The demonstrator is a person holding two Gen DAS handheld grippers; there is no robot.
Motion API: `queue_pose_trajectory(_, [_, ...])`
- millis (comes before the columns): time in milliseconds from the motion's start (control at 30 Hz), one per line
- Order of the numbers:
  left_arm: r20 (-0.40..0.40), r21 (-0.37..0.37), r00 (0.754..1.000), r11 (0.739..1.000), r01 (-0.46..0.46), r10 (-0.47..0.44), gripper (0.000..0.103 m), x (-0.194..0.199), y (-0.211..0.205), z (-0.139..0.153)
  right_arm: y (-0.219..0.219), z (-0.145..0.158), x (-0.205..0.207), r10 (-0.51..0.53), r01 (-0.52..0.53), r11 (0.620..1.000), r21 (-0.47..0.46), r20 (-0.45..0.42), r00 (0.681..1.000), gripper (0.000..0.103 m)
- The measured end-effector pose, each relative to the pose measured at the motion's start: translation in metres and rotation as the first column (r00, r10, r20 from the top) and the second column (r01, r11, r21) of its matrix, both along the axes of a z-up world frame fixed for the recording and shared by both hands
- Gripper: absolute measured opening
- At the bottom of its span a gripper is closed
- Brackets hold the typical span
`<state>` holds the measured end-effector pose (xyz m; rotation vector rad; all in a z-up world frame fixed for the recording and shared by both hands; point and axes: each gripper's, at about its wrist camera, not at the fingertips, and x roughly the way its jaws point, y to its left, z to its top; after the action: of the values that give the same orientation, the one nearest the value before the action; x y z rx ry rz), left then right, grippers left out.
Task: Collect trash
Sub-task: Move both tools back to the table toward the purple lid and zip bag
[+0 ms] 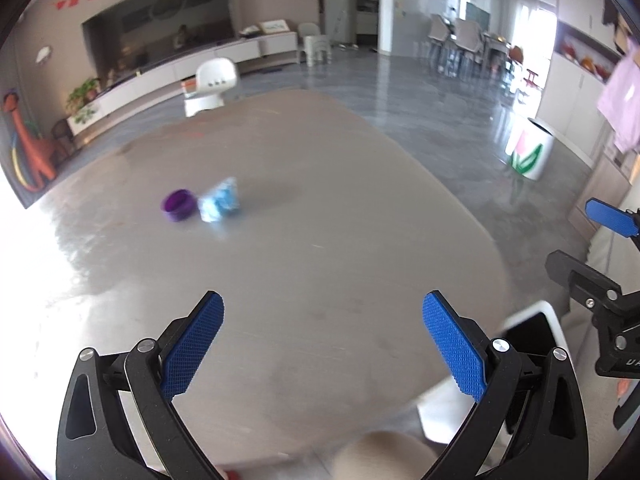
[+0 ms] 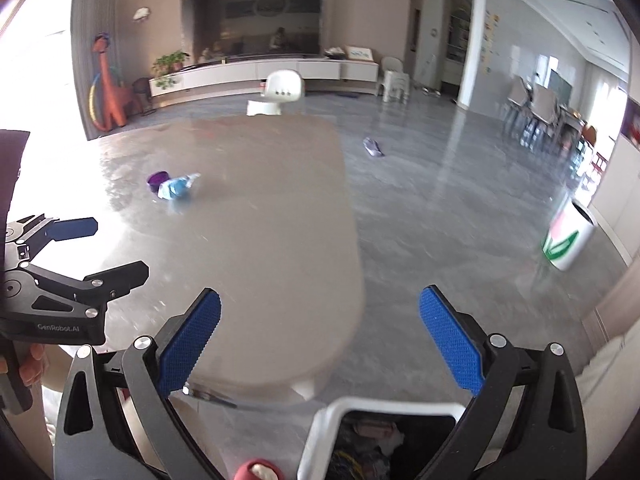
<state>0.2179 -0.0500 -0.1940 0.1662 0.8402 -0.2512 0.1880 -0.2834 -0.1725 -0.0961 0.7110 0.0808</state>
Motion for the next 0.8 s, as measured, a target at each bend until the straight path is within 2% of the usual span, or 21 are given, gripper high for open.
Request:
queue_pose_trajectory(167, [0.012, -0.026, 0.999, 0.999, -0.044, 0.044, 0.098, 0.027, 0.041, 0.001, 0.034, 0.003, 0.026, 0.047, -0.046, 0.999, -0.014, 0.02, 0.999, 0.099])
queue_pose_trajectory(267, [0.006, -0.067, 0.999, 0.996, -0.053, 0.053, 0.098, 0.044, 0.063, 0.0, 0.06, 0.001, 0.044, 0.038, -0.036, 0.997, -0.067, 0.02, 0.999, 0.099])
queue_pose_trajectory(467, [0.026, -0.084, 0.993, 0.99, -0.111, 0.113, 0.098, 0.083, 0.104, -0.002, 0.099, 0.001, 0.079, 0.087, -0.085, 0.996, -0.041, 0.038, 0.996, 0.099])
queue_pose_trajectory(733, [0.024, -0.089, 0.981, 0.978, -0.191, 0.194, 0.098, 0.14, 0.143, -0.014, 0.144, -0.01, 0.117, 0.129, -0.128, 0.991, -0.037, 0.039, 0.991, 0.099])
queue_pose_trajectory(800, [0.011, -0.065, 0.974, 0.972, -0.225, 0.226, 0.098, 0.161, 0.15, -0.023, 0.15, -0.013, 0.125, 0.131, -0.13, 0.991, -0.04, 0.039, 0.991, 0.099])
